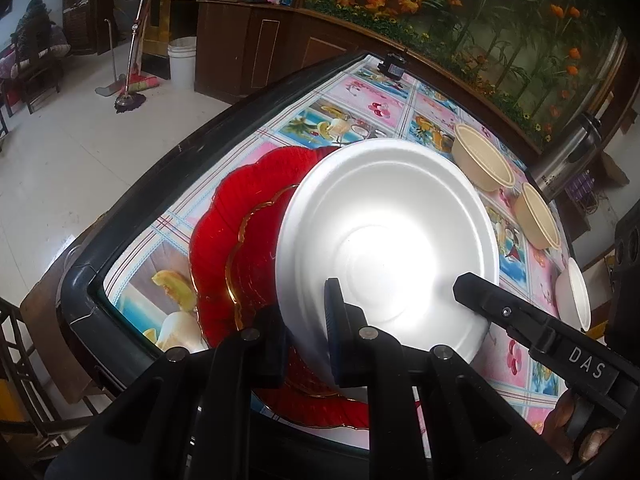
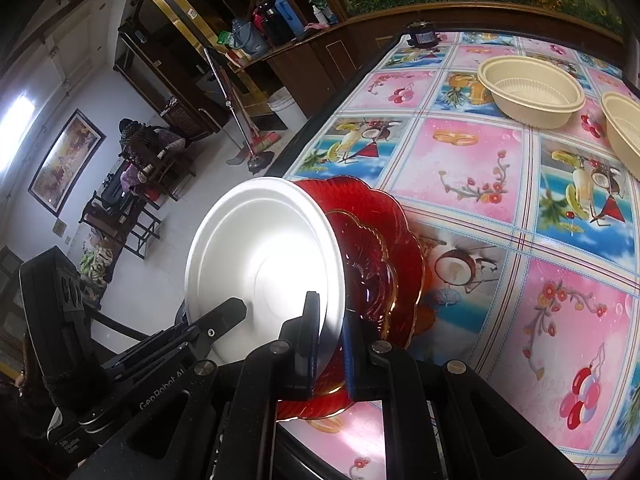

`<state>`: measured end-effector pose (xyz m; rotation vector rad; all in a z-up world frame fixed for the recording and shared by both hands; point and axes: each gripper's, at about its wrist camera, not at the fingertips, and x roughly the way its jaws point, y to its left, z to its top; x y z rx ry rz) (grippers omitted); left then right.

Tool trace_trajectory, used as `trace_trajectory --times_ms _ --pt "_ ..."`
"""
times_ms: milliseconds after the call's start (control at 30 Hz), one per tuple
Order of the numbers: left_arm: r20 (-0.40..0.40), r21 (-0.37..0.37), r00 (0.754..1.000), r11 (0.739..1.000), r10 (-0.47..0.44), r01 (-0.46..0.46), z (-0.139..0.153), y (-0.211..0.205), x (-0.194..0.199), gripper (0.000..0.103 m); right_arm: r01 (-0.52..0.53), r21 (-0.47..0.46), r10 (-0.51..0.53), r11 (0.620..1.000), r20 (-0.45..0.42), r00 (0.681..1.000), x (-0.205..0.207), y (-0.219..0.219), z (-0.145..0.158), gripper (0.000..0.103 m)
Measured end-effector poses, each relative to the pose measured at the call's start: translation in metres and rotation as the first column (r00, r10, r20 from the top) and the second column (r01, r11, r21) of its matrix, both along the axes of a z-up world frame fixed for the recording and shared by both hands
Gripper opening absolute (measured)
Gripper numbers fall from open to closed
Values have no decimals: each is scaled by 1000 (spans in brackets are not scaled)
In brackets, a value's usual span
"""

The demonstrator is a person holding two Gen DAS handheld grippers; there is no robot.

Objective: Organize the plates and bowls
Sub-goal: 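Lower the white foam plate onto the red plates and open the left tool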

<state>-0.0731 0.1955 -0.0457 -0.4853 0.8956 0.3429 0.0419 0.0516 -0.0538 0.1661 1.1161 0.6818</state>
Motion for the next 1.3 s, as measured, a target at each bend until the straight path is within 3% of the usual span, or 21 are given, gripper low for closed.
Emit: trace_trajectory --times_ms 1000,1100,1200,1233,1300 --pt "-41 19 999 1000 10 -9 -11 -1 -1 14 3 -21 -4 1000 -30 1000 0 5 -13 10" --pt "-41 4 999 1000 21 -20 -11 1 -1 15 -4 -35 3 999 -35 999 0 7 -14 14" --pt "-37 14 999 999 31 -31 -9 2 -1 28 -6 -33 5 999 -24 1000 -2 11 -11 14" --pt "-36 15 999 999 37 -37 -9 2 -1 40 0 -38 0 999 -16 1000 -1 11 -10 16" --pt "-21 -1 999 999 32 -32 -7 2 -2 50 6 -49 -6 999 -6 1000 -2 12 -8 28"
